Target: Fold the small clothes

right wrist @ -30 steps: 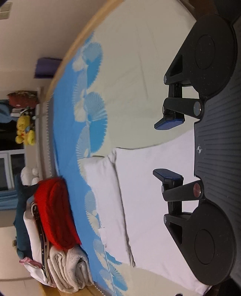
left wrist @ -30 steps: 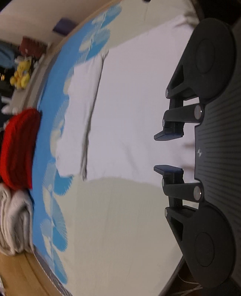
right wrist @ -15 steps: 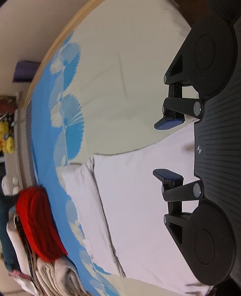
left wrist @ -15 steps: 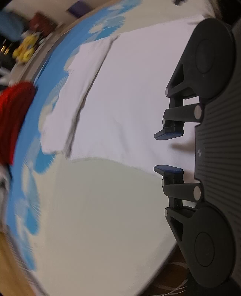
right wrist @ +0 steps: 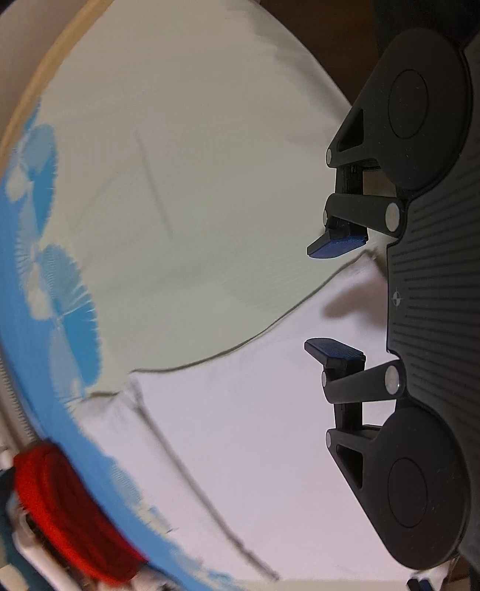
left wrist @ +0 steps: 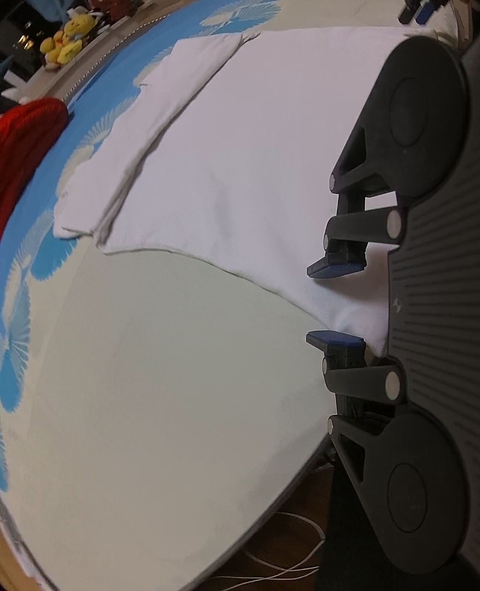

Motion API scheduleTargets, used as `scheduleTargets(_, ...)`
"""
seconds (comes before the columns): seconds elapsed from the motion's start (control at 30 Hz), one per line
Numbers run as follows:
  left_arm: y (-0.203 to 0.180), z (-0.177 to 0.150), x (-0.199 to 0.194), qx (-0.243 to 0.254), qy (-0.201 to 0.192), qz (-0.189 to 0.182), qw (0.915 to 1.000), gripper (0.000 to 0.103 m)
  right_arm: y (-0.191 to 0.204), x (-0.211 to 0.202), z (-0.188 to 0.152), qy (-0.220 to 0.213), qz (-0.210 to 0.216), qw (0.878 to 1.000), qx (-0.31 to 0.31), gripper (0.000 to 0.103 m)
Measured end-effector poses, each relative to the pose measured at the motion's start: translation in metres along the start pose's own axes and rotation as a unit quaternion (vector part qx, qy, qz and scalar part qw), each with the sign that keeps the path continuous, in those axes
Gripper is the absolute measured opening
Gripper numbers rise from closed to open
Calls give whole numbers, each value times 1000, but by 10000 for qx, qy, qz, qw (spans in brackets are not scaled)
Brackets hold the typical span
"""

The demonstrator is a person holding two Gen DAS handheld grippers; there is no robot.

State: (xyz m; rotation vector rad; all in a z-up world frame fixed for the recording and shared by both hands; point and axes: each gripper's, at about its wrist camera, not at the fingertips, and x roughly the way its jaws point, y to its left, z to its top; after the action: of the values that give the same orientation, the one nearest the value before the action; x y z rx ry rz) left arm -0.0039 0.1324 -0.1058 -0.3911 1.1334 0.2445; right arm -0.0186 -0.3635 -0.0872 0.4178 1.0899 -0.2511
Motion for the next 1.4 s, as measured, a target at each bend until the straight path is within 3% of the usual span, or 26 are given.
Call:
scheduleTargets(0.23,1,-4,9,51,116,54,9999,35,13,20,-8,337,-402,9974,-485,50)
scheduleTargets(0.47,-8,-9,10,357,-36,229,9991,35,18,21,-13,283,-461,9958,-740,48)
scheduleTargets(0.57,-12,-11,11,541,-76,288,9981,36,22,21,-16,250,-385,9953,-853,28)
scheduleTargets(0.6,-14,-12,11,634,-97,304,9975,34,24,21,-16,239,-351,9948,-930,14)
scheduleTargets(0.63,-15,-13,11,745,-115,323,9966,15,26,20,-17,223,-289,9943,-1004,6)
scheduleTargets(0.67,-17,-14,8,872,-152,334,9955,2,28,18,-18,190,-259,9939,-1054,6)
scheduleTargets(0.73,-16,-13,-6,978,-341,278,9942,2,27,10,-18,103,-173,9949,-987,5)
scheduleTargets(0.87,-14,-12,-40,1282,-751,73,9889,2,15,-24,-13,-185,307,9973,-633,5)
scheduleTargets(0.93,-11,-13,-40,1367,-681,150,9882,2,16,-31,-17,-235,356,9963,-741,5)
scheduleTargets(1.13,-2,-7,-14,974,-103,129,9951,9,20,4,-22,356,-265,9948,-917,8)
scheduleTargets(1.17,-1,-6,-10,942,-51,135,9954,13,19,8,-22,410,-311,9949,-867,13)
scheduleTargets(1.23,0,-5,-5,901,66,124,9958,34,19,12,-22,490,-343,9949,-812,36)
scheduleTargets(1.4,-2,-10,8,1007,270,216,9943,35,26,15,-25,490,-367,9930,-1014,38)
